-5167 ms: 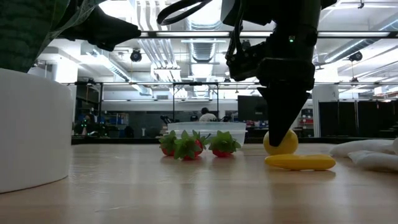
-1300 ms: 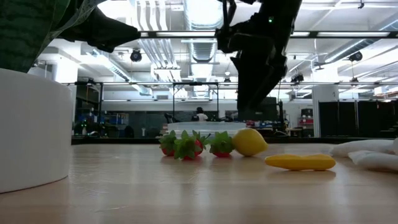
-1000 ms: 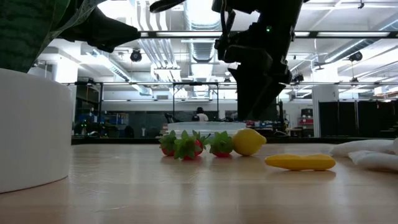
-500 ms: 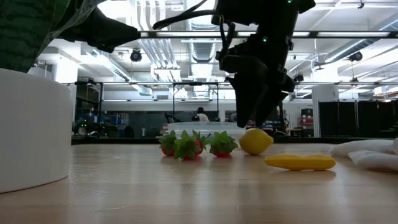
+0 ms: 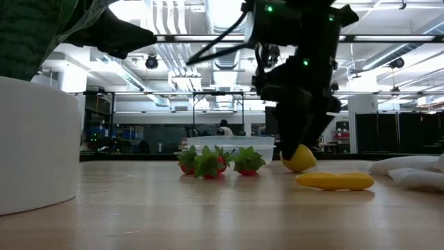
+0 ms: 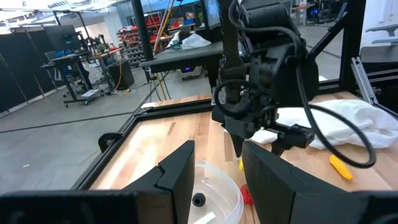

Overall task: Pick and placing Produce into tupperware
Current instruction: Put the lemon into the bin

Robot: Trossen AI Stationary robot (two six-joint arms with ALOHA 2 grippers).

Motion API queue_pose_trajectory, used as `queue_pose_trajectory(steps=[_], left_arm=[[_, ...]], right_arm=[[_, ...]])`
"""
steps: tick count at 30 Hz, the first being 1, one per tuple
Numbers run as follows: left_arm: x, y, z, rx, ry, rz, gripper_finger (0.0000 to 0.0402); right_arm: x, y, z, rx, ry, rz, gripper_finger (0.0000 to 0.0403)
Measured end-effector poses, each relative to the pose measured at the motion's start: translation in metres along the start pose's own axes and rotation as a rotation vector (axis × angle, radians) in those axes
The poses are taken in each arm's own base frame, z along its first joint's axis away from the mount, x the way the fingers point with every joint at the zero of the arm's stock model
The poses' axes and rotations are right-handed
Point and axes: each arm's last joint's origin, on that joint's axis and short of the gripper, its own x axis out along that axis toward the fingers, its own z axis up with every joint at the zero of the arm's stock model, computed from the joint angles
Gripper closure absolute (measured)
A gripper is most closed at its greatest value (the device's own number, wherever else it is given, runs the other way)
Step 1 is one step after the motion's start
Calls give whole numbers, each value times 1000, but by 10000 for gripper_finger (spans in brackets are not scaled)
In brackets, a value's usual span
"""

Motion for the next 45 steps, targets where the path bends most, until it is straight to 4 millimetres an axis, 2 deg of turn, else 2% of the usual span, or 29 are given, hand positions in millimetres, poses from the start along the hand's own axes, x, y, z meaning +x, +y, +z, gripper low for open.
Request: queue_pose_trajectory(steps=[8,12,19,25,37,45], left_arm=[[0,0,0,0,0,0,281],[0,0,0,0,1,0,281],[0,0,0,0,0,0,281],[0,0,0,0,0,0,281],[0,0,0,0,0,0,281],[0,0,0,0,0,0,281]], right_arm=[[13,-1,-2,15,-42,43,78],[21,-9,-3,40,-32,39,81],[27,-15,-5,58,-28,41,140],[24,-12,-1,27,-33,46,210],[18,-14,-2,-15,8,33,210],[-7,-10,1,-74,-11,52,210]])
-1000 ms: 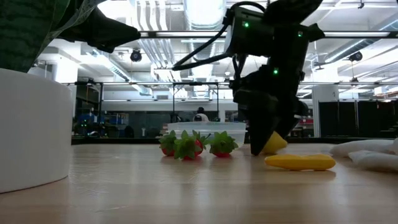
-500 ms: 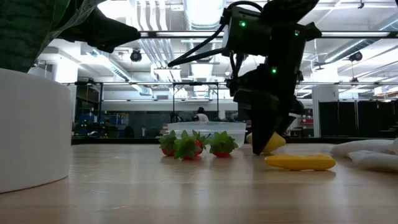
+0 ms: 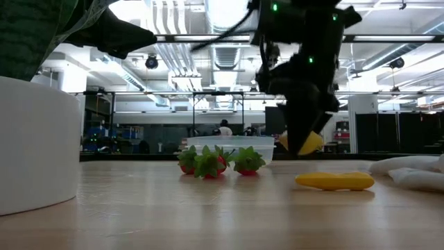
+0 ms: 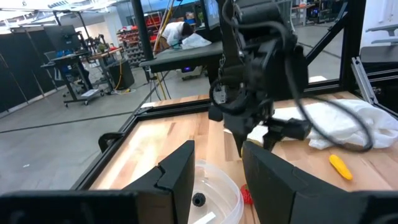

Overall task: Pick and placing Produce into tupperware
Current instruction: Put the lemon into the bin

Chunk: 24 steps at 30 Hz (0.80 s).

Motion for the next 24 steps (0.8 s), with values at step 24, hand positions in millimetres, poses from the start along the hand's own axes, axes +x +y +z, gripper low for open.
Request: queue_pose_trajectory(steps=[24], left_arm=[[0,0,0,-2,1,-1,281]], right_arm=[[-131,6,-1,-308,-985,347,210]])
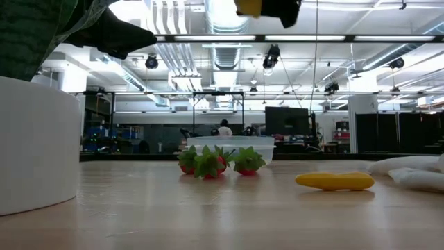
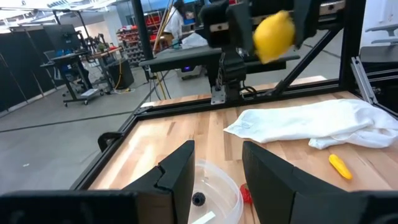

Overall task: Pick and placing Produce into tupperware
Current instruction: Put the lemon into the bin

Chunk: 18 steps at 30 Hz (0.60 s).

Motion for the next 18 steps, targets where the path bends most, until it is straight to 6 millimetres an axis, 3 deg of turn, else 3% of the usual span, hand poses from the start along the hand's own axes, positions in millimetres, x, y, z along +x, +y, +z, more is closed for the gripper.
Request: queue_pose_trajectory(steps=[10,18], left_arm=[[0,0,-1,-1,8,-1,281],[0,0,-1,0,6,-1,281]], right_arm=[[-13,-4,-47,-155,-517,284,210],[-23,-11,-64,-140,-573,289,210]])
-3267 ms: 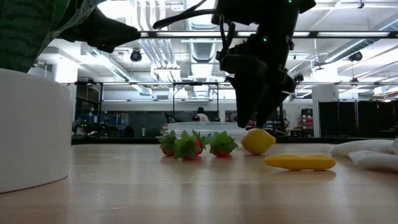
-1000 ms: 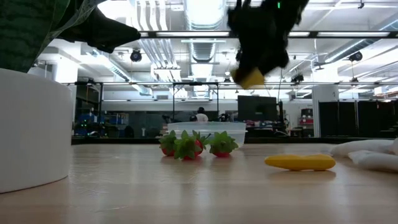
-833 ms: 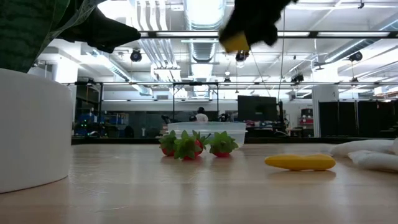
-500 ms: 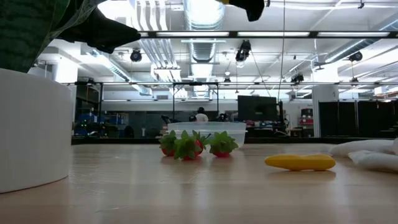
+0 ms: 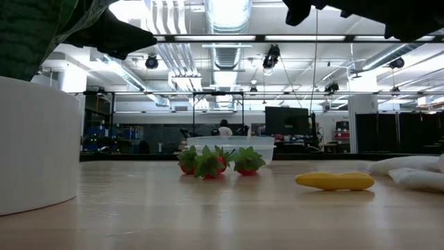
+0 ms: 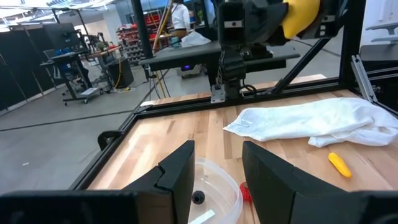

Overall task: Pick and placing Produce into tupperware
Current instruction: Put the lemon into the bin

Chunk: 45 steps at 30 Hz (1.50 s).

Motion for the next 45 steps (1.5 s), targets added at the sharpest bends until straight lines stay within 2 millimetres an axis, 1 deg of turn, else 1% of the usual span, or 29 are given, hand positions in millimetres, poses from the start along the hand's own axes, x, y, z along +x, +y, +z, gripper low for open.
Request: queue_pose_trajectory(steps=[6,10,14,16,18,22,25,27,31,39,43,45], left_arm=[[0,0,0,0,0,0,281],[0,0,0,1,0,0,281],[0,0,1,21,-17,-15,281],[0,-2,3,32,-48,-90,287],[-1,-5,8,31,-111,-192,301],[-3,-11,15,45,-209,-372,348],[-4,-12,14,49,-208,-396,387],[-3,-12,13,46,-193,-397,397],[-3,-12,12,43,-187,-399,384],[-3,-12,12,42,-186,-396,377],[-3,-12,12,43,-187,-390,377],[-3,-12,12,42,-181,-376,377]], right_arm=[[7,-1,4,-5,17,-34,210],[15,-3,1,-32,151,-121,210],[23,-6,1,-34,247,-129,210],[27,-7,3,-40,267,-129,210],[30,-9,5,-51,285,-149,210],[35,-20,5,-65,356,-187,210],[36,-32,3,-55,410,-225,210],[35,-42,0,-40,444,-259,210],[31,-67,-6,-24,519,-335,210],[18,-121,-21,131,691,-430,210],[25,-146,-29,225,769,-441,210],[33,-157,-36,246,829,-444,210]])
